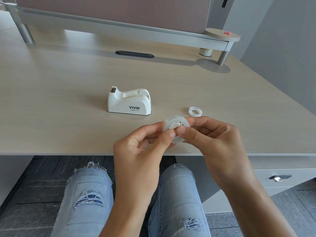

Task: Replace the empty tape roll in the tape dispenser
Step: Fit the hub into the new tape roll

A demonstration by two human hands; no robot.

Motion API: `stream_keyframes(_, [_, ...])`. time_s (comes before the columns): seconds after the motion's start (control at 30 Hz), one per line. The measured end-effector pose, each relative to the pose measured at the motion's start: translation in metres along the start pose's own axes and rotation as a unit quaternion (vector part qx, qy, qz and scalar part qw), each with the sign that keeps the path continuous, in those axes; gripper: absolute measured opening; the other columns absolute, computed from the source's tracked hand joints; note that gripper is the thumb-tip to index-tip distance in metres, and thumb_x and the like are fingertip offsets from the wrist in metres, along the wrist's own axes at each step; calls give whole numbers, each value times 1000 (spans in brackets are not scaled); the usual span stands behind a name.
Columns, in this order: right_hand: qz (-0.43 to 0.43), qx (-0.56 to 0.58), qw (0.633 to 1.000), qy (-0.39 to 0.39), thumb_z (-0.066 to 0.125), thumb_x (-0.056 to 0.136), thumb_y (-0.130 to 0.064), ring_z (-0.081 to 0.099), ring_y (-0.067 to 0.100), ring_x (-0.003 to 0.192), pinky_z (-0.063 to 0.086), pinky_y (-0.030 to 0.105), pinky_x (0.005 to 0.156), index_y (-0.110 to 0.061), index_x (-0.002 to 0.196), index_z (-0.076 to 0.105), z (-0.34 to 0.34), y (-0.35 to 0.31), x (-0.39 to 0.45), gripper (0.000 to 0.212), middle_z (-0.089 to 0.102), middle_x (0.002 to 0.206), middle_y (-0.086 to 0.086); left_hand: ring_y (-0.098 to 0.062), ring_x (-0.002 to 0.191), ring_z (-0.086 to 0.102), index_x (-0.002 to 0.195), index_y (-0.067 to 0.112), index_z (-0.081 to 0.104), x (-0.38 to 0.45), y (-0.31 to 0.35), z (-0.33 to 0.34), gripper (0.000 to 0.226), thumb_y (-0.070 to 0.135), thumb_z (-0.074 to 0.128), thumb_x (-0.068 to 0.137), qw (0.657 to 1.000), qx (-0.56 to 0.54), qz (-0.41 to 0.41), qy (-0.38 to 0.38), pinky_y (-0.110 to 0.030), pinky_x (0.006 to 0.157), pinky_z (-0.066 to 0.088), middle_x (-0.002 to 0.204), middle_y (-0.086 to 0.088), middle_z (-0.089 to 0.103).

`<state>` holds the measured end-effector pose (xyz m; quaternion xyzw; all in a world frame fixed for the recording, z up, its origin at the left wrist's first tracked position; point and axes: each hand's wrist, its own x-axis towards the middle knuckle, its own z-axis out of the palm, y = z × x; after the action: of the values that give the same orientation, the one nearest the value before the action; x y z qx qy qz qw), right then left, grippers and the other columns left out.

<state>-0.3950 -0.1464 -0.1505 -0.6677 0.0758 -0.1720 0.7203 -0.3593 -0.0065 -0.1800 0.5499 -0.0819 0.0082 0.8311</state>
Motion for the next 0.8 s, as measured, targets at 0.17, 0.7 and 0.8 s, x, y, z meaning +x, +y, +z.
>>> stream_keyframes(0.17, [5, 9, 1000, -5, 86, 66, -20, 79, 28, 84, 63, 37, 86, -11, 87, 84, 0, 0, 1, 22, 83, 90, 17, -15, 73, 79, 91, 11, 82, 0, 0, 0, 14, 2, 80, 80, 1000, -3, 0, 0, -34, 77, 64, 82, -4, 84])
stream_keyframes(0.7, [-24, -9, 1000, 8, 84, 69, -8, 80, 19, 76, 60, 20, 74, -2, 86, 80, 2, 0, 0, 18, 84, 84, 12, -15, 76, 77, 90, 13, 82, -1, -4, -1, 15, 1, 78, 82, 1000, 4, -1, 7, -29, 76, 62, 85, -4, 84])
stream_keyframes(0.8, [-16, 3, 1000, -2, 85, 68, -10, 80, 23, 77, 61, 24, 76, 0, 87, 80, 0, -1, 0, 22, 83, 85, 15, -18, 81, 77, 86, 15, 83, 1, 0, -3, 14, 14, 82, 72, 999, -24, -24, -11, -38, 87, 61, 87, -7, 84])
